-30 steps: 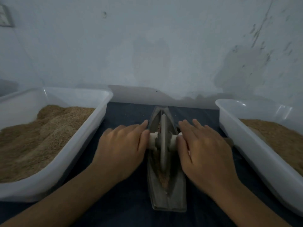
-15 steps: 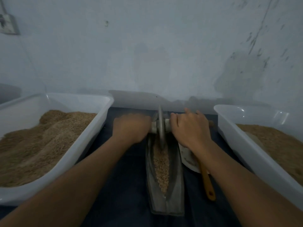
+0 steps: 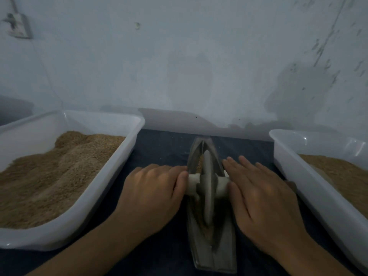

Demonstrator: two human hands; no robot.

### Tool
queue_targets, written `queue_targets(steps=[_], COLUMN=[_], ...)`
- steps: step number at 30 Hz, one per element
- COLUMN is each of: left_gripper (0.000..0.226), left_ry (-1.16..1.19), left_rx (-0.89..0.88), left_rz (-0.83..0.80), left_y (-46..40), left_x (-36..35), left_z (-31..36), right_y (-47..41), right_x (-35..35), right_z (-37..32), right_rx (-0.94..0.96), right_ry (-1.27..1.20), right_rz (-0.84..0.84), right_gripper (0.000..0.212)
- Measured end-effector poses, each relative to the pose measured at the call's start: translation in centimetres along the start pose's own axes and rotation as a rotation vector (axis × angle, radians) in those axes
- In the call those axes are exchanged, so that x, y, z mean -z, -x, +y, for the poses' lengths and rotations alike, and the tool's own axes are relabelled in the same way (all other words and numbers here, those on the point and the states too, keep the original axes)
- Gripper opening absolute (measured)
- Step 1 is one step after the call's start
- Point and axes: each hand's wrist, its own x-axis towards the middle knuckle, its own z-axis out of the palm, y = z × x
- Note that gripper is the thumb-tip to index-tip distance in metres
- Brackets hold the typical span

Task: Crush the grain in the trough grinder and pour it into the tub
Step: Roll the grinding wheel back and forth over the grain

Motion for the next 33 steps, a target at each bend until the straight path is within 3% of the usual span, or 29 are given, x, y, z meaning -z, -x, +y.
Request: queue_targets(steps=[2, 6, 9, 13, 18, 21, 26, 28, 31, 33], left_gripper=[0.051, 0.016, 0.015, 0.020, 0.045, 0.044, 0.025, 0.018, 0.016, 0.016], left_ry=[-0.217, -0.455, -0.419, -0.426, -0.042, -0.050, -0.383, -0.405, -0.250, -0.320], left_rx=[-0.050, -0.062, 0.012, -0.076, -0.037, -0.045, -0.162, -0.040, 0.161, 0.085], left_rz=[-0.114, -0.234, -0.312, -0.171, -0.025, 0.025, -0.150, -0.244, -0.407, -0.356], left_y=[-2.2, -7.5, -9.7, -6.2, 0.6, 1.5, -4.2, -7.6, -10.2, -9.1], left_x=[-1.2, -4.0, -4.4, -2.6, 0.9, 1.0, -2.4, -4.3, -6.1, -6.1], left_z=[-0.4, -1.1, -0.9, 0.1, 0.5, 0.3, -0.5, -1.5, -2.9, -3.0], right_y=[-2.2, -6.6, -7.3, -3.7, 1.3, 1.2, -3.9, -6.6, -9.6, -9.8], right_x=[-1.4, -4.3, -5.0, -2.8, 1.5, 1.6, -1.4, -2.6, -3.6, -3.5], right_z=[0.3, 2.1, 2.5, 1.3, -0.7, -1.0, 0.2, 0.9, 0.5, 0.0], right_rx=[-0.078, -0.283, -0.358, -0.284, -0.047, -0.013, -0.233, -0.301, -0.350, -0.320], right_ry=[0.040, -0.003, -0.016, -0.023, 0.023, 0.033, 0.017, 0.046, 0.141, 0.190], right_rz=[-0.069, -0.232, -0.263, -0.233, -0.078, -0.049, -0.274, -0.292, -0.245, -0.259], right_gripper=[0.053, 0.057, 0.057, 0.051, 0.052, 0.052, 0.056, 0.054, 0.054, 0.057])
